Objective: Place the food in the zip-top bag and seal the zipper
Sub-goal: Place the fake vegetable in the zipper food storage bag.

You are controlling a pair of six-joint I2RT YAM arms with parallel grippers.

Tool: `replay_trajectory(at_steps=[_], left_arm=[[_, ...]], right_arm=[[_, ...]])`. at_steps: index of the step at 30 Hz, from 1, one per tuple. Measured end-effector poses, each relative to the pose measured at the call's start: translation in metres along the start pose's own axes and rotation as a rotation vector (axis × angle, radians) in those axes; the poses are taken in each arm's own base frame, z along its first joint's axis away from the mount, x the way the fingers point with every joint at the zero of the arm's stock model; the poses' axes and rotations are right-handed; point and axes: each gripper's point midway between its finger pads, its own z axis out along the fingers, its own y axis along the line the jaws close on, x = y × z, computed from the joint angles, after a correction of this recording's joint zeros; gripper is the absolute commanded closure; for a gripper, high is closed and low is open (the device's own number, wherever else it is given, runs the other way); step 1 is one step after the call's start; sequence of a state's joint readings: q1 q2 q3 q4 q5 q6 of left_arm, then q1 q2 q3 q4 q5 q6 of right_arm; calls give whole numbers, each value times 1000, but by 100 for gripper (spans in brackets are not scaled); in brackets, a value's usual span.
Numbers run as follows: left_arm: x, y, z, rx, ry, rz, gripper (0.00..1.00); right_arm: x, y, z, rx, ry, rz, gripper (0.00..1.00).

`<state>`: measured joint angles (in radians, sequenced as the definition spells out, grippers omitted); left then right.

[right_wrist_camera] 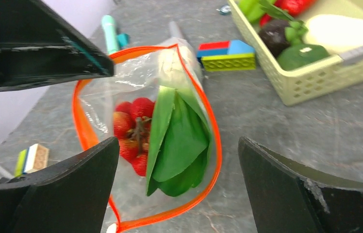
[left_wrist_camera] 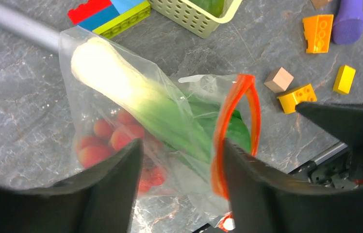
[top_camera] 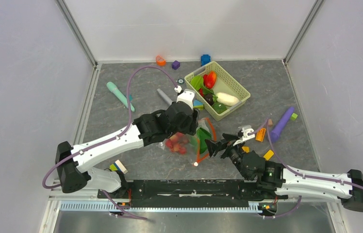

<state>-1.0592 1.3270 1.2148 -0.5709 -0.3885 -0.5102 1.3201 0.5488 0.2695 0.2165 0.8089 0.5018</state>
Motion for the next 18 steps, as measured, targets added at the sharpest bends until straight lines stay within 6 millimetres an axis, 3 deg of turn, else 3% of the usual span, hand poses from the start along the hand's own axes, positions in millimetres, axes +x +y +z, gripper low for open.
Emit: replay_trajectory(at_steps=[1,2,9,13,18], left_arm=[[0,-2,0,8,2,0,6],[0,-3,1,15,5,0,1],[5,-18,4,79,33,-4,0],[19,-34,1,106,58,35,0],[48,-67,-17,165,73,113,0]], right_arm=[[2,-6,-1,27,6,-6,2],[4,-12,-1,52,9,-9,2],[14,-44,-9,180,12,2,2],[20,-57,-13,234,23,-3,2],[29,-74,-20,297,46,-8,2]])
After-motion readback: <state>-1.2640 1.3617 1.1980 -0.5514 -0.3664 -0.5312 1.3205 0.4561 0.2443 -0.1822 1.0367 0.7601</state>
